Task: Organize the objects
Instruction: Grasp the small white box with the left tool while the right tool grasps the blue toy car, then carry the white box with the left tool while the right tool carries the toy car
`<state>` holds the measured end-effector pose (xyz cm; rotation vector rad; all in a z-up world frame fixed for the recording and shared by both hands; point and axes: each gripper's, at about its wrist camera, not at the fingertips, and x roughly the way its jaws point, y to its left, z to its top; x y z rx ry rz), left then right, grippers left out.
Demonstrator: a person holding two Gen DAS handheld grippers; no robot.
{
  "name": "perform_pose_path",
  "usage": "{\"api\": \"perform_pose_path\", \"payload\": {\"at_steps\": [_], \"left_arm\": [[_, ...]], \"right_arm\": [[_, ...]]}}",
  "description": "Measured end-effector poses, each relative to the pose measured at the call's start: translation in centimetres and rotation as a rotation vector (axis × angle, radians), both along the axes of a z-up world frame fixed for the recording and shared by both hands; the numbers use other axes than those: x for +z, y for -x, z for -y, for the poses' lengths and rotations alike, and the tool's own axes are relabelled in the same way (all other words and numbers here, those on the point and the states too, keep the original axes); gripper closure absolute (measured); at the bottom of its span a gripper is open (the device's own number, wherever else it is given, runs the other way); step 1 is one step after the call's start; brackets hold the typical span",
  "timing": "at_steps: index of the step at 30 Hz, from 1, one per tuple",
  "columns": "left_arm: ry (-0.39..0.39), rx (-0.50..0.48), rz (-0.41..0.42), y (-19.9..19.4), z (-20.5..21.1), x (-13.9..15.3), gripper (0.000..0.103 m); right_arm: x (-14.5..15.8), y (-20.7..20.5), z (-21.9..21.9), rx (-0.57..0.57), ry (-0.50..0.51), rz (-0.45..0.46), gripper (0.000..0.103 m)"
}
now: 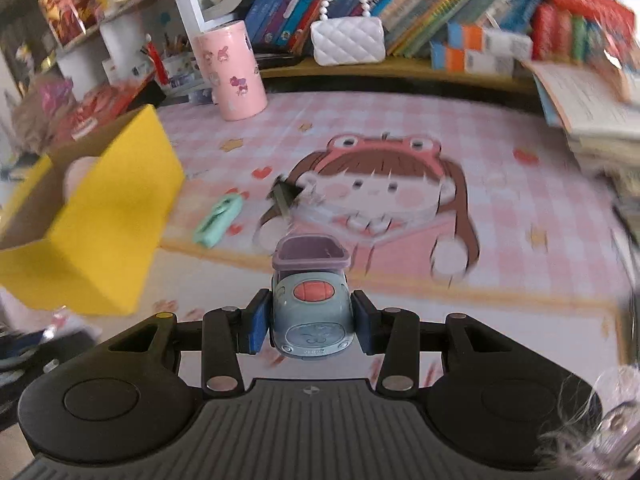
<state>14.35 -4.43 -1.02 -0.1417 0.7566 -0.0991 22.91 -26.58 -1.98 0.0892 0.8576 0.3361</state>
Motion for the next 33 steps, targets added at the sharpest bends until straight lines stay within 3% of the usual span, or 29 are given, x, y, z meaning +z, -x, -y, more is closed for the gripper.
{"api": "perform_pose_path", "payload": {"at_steps": [7, 33], "left_arm": [[0.034, 0.026, 0.01, 2.1, -3.1, 0.2, 0.09], [0.047, 0.072, 0.054, 11.9, -15.0, 0.9, 0.09]], "right_arm": [[1.4, 5.5, -3.6, 0.052, 0.031, 0.064, 0.063], [1.6, 15.7, -17.5, 0.191, 0.068, 0.081, 0.063]]}}
